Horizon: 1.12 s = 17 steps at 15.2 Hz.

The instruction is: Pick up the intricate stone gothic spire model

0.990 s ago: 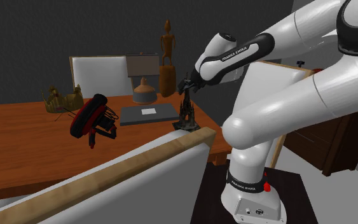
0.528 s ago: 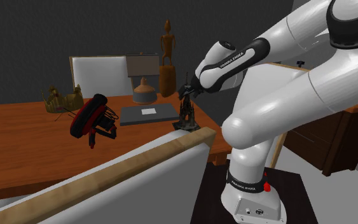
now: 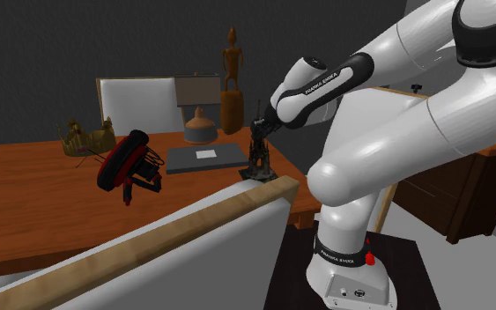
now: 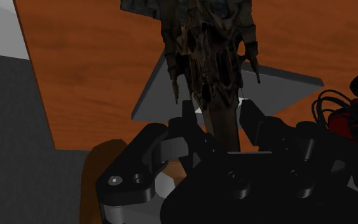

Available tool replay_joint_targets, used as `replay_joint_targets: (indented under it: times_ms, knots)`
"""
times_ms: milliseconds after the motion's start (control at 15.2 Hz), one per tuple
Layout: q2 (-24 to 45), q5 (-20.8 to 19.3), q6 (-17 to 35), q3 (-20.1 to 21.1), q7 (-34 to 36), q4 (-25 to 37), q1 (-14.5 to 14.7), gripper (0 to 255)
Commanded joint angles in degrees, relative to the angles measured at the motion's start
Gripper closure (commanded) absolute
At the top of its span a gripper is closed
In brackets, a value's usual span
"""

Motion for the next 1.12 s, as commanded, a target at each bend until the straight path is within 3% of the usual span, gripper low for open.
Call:
replay_joint_targets:
  times_ms: [0,1056]
  knots:
    - [0.01,0.01,-0.03,0.00,0.01,-0.02,0.00,255]
    - [-7.62,3.32,-15.66,3.67,0.89,8.36,2.54,255]
